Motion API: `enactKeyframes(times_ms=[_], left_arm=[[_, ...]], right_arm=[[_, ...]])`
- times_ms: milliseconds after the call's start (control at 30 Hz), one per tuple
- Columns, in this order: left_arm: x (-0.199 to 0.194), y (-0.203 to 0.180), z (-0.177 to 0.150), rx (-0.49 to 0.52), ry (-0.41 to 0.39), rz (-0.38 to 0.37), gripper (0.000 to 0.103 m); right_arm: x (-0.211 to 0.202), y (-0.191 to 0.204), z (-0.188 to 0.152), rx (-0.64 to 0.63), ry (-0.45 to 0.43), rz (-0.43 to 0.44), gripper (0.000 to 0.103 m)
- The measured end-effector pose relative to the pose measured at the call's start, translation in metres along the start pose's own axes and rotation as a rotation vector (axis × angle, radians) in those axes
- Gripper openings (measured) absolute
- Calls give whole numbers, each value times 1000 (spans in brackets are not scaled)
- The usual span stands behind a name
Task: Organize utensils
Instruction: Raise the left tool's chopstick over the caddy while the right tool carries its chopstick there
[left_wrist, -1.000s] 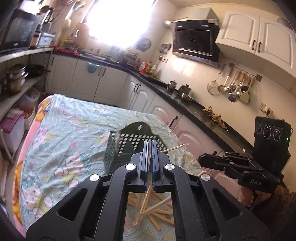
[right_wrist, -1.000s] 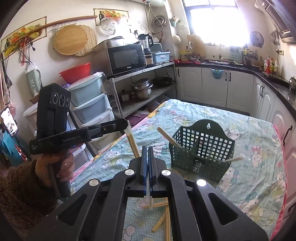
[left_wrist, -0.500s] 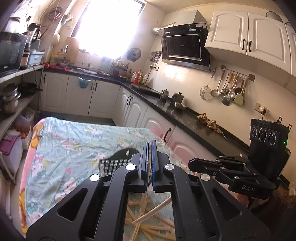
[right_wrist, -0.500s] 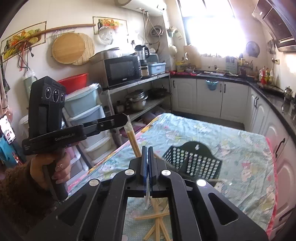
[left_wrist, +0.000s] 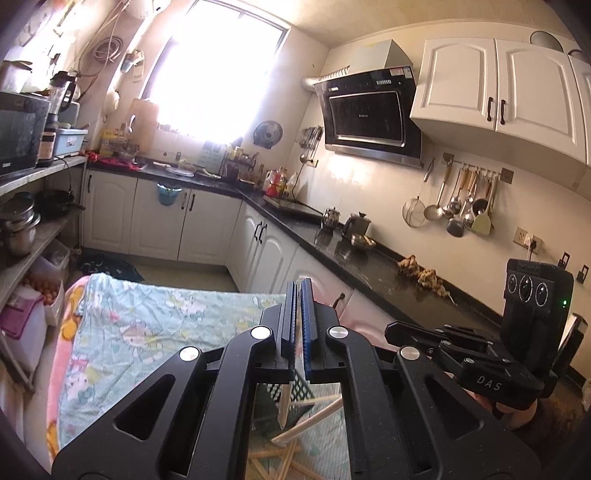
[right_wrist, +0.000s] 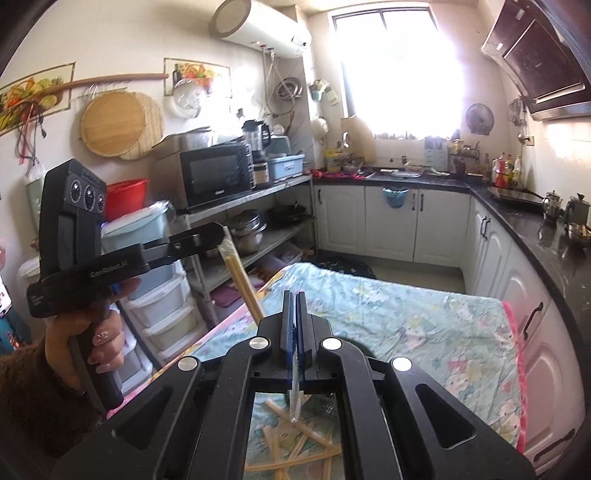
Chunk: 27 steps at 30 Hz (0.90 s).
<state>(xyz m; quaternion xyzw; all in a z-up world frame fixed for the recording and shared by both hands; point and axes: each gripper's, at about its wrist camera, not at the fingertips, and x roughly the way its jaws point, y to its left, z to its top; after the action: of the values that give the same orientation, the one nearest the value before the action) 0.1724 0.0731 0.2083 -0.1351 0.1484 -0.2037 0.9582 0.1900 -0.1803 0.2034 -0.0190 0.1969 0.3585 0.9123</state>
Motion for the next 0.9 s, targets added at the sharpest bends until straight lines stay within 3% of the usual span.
enactKeyframes(times_ms=[400, 900], left_arm=[[27, -1, 28, -2, -32, 26, 1], [67, -1, 10, 50, 7, 95, 1]], right_arm=[[-3, -34, 24, 34, -60, -84, 2], [29, -74, 14, 95, -17, -165, 2]])
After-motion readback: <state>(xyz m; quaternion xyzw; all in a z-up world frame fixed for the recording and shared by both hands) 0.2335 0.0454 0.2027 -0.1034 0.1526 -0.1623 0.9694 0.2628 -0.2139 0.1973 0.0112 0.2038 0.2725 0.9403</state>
